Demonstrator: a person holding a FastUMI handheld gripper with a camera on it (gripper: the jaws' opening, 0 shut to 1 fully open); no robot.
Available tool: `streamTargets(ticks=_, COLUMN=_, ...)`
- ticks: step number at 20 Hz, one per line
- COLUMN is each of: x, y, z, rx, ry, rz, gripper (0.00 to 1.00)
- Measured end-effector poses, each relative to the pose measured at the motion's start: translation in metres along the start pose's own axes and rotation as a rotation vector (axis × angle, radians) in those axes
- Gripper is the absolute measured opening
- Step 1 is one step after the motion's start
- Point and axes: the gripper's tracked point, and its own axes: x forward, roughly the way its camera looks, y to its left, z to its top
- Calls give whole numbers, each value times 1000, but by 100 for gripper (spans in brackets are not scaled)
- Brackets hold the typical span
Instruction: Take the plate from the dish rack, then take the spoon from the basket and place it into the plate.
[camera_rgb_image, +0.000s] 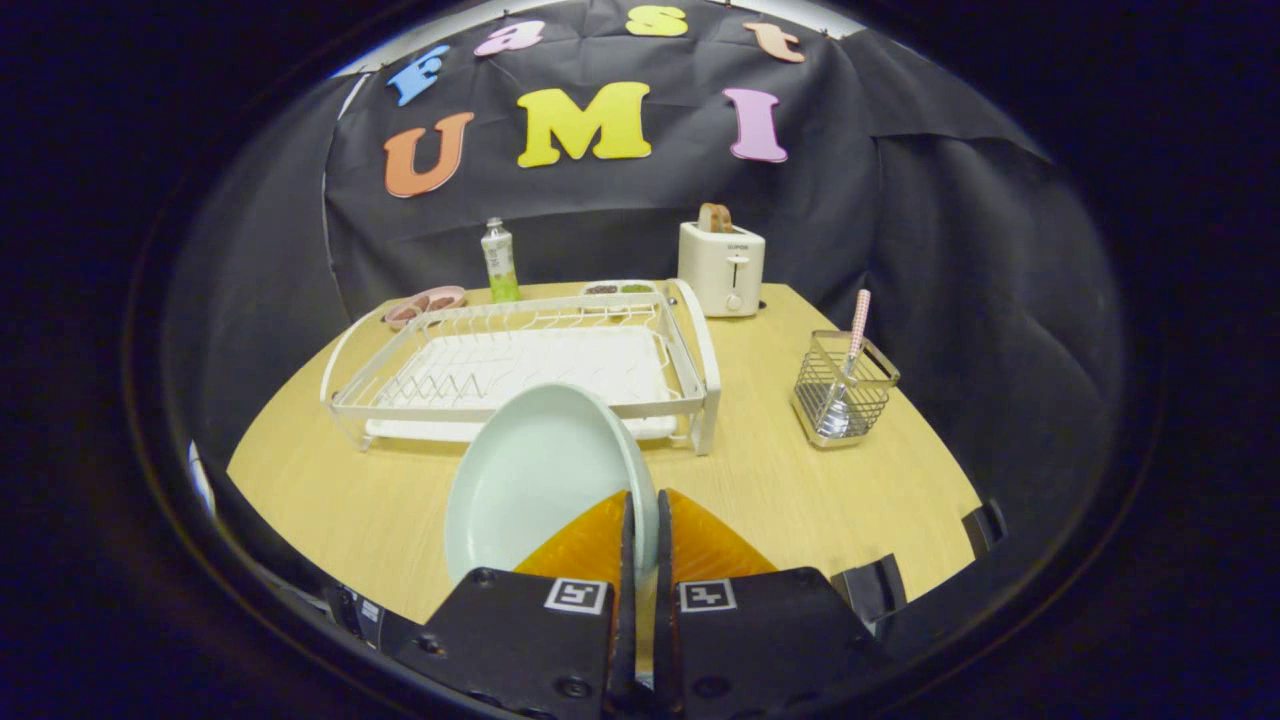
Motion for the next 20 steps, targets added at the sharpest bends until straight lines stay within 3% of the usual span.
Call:
streamTargets(ticks=7, x=26, y=8, z=-51, rx=87, ry=122, rz=125, gripper=15)
streamTargets(ticks=12, x=38, y=0, z=-61, rx=89, ry=148, rz=130, gripper=18)
streamTargets(ticks=15, x=38, y=-13, z=-43, rx=82, ry=77, rz=118, gripper=20)
streamTargets(ticks=20, x=30, y=-66, z=-1, rx=7, ry=-97, rz=-3, gripper=77)
